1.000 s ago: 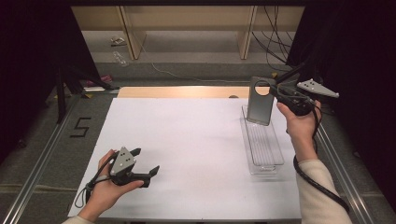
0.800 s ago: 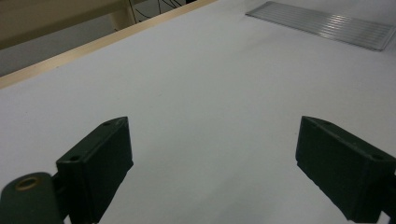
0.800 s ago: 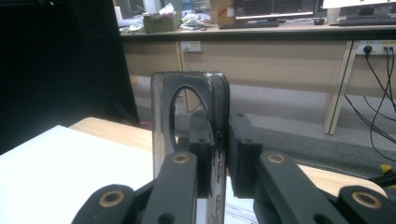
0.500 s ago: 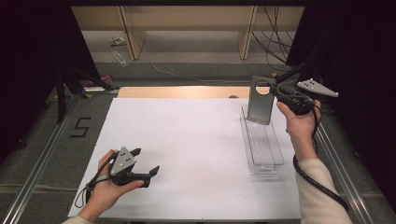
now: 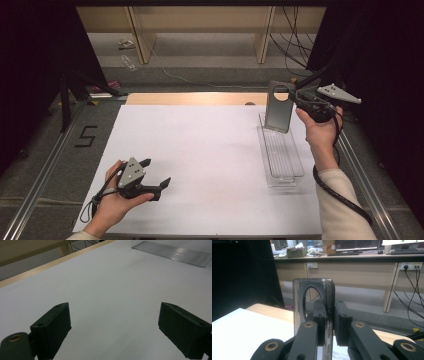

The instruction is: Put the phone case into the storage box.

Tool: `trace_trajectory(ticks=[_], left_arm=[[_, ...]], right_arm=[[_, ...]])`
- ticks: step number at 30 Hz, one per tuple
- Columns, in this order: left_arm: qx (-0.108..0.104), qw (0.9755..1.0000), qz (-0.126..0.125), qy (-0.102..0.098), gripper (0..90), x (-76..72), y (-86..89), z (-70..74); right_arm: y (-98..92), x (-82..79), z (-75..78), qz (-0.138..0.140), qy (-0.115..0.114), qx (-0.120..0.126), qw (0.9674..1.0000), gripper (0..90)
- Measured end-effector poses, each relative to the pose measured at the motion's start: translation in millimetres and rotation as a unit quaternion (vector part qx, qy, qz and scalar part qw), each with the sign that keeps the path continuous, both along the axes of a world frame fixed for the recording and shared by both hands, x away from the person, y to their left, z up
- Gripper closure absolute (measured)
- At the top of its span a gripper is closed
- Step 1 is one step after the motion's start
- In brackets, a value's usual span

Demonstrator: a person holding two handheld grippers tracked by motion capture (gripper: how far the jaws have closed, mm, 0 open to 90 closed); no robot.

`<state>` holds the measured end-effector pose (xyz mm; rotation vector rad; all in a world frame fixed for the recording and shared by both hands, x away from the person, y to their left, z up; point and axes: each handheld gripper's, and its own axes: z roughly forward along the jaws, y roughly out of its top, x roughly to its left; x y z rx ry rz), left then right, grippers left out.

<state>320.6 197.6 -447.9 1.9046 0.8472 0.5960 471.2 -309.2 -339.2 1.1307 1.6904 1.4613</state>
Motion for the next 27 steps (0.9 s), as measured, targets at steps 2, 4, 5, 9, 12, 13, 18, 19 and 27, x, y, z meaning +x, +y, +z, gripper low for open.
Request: trace_trajectory(ticks=[2,4,5,9,12,13,18,19,27], left_arm=[[0.0,1.0,0.0,0.0,10.5,0.0,-0.1,0.0],[0.0,1.0,0.0,0.0,10.5,0.0,-0.1,-0.1],[0.0,1.0,0.0,0.0,10.5,0.0,-0.2,-0.1],[0.0,1.0,-0.001,-0.001,10.5,0.1,-0.3,0.0],[0.0,1.0,0.0,0.0,10.5,0.0,-0.2,-0.1],[0.0,1.0,0.0,0.0,10.5,0.0,-0.2,0.0],[0.0,1.0,0.0,0.0,10.5,0.0,-0.2,-0.1],[0.0,1.0,0.0,0.0,10.5,0.0,-0.2,-0.1],[0.001,1.0,0.0,0.0,10.6,0.0,-0.1,-0.1]], right_arm=[[-0.1,0.4,-0.2,-0.001,-0.001,0.0,1.0,82.2],[-0.3,0.9,-0.5,-0.002,0.0,0.0,1.0,82.2],[-0.5,1.2,-0.8,-0.002,0.0,0.001,1.0,82.1],[-0.8,2.0,-1.8,-0.005,0.001,0.001,1.0,82.1],[-0.6,3.0,-2.2,-0.007,0.0,0.0,1.0,82.1],[-0.2,3.5,-2.4,-0.007,-0.001,0.001,1.0,82.1],[0.5,4.8,-3.1,-0.008,-0.001,-0.001,1.0,82.1],[0.5,5.1,-3.4,-0.01,-0.001,-0.001,1.0,82.1],[0.3,7.1,-4.9,-0.014,-0.003,-0.001,0.9999,82.1]])
